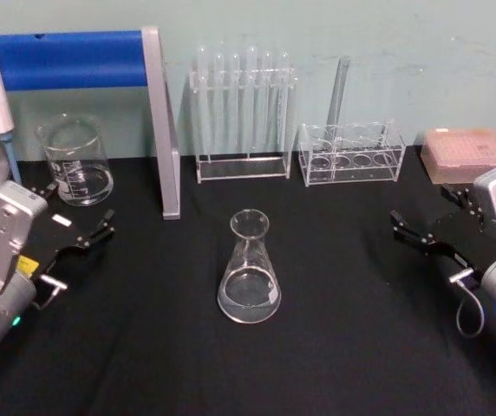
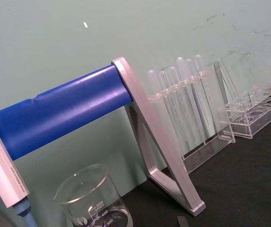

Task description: Grasp the erlenmeyer flask with one hand, shake it three times, then place it back.

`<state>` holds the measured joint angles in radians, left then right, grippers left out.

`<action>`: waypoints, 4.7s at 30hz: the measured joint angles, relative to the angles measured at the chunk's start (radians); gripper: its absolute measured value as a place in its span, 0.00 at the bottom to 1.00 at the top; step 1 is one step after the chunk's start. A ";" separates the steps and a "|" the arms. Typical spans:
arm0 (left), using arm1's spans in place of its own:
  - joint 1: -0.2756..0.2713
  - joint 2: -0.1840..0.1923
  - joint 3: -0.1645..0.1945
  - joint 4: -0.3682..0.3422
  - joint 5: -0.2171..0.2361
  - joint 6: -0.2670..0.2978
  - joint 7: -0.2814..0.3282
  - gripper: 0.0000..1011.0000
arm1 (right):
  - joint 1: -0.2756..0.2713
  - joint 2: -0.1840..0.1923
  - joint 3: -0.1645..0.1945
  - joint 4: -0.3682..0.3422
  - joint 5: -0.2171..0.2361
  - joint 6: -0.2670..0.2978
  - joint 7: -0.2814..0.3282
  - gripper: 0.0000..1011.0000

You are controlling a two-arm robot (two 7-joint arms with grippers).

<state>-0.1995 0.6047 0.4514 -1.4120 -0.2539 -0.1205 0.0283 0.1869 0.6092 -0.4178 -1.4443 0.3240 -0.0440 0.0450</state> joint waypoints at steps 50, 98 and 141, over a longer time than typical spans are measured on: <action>0.000 0.000 0.000 0.000 0.000 0.000 0.000 0.99 | -0.006 -0.005 -0.031 -0.125 0.174 0.039 0.578 0.99; 0.000 0.000 0.000 0.000 0.000 0.000 0.000 0.99 | 0.228 -0.187 -0.165 0.142 0.142 0.022 0.634 0.99; 0.000 0.000 0.000 0.000 0.000 0.000 0.000 0.99 | 0.236 -0.197 -0.172 0.154 0.133 0.016 0.632 0.99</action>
<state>-0.1995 0.6047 0.4514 -1.4120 -0.2539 -0.1205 0.0283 0.4227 0.4126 -0.5899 -1.2904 0.4571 -0.0276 0.6772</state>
